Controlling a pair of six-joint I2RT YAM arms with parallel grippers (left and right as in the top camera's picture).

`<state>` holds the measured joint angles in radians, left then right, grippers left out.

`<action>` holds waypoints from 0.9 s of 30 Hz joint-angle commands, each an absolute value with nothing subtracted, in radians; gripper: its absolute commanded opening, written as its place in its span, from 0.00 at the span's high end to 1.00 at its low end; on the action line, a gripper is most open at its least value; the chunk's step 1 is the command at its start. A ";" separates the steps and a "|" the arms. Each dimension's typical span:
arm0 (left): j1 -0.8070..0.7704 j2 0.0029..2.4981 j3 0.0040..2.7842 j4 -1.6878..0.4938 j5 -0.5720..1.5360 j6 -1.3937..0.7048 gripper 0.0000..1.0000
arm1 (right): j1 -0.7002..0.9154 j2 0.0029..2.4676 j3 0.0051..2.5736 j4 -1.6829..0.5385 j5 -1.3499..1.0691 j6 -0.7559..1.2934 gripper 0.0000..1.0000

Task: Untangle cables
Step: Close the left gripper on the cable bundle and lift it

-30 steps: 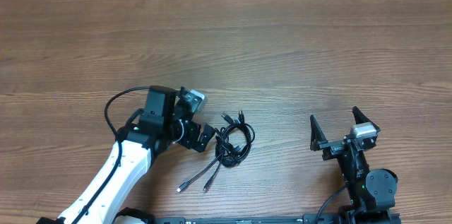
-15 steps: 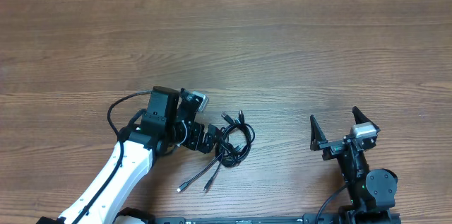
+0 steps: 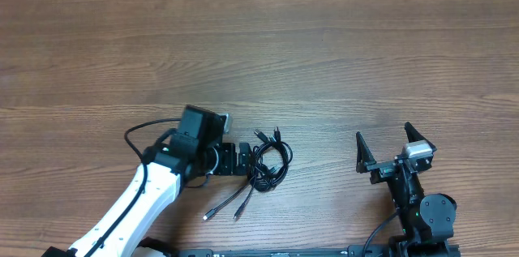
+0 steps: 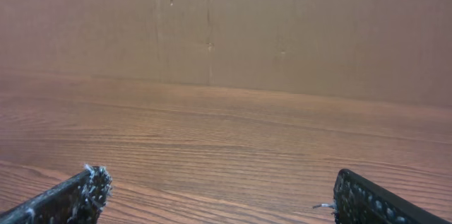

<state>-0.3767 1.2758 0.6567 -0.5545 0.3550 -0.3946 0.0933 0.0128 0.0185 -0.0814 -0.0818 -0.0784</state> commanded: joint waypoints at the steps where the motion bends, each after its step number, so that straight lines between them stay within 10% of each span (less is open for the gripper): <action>1: -0.448 1.261 0.680 -0.567 0.274 -0.482 0.00 | 0.094 0.004 0.008 -0.077 -0.088 -0.080 0.00; 27: -0.551 1.248 0.691 -0.492 0.229 -0.834 0.00 | 0.094 0.004 0.008 -0.077 -0.088 -0.080 0.00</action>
<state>-0.5419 1.2629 0.6685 -0.4931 0.1875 -0.7883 0.0933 0.0128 0.0185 -0.0814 -0.0818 -0.0788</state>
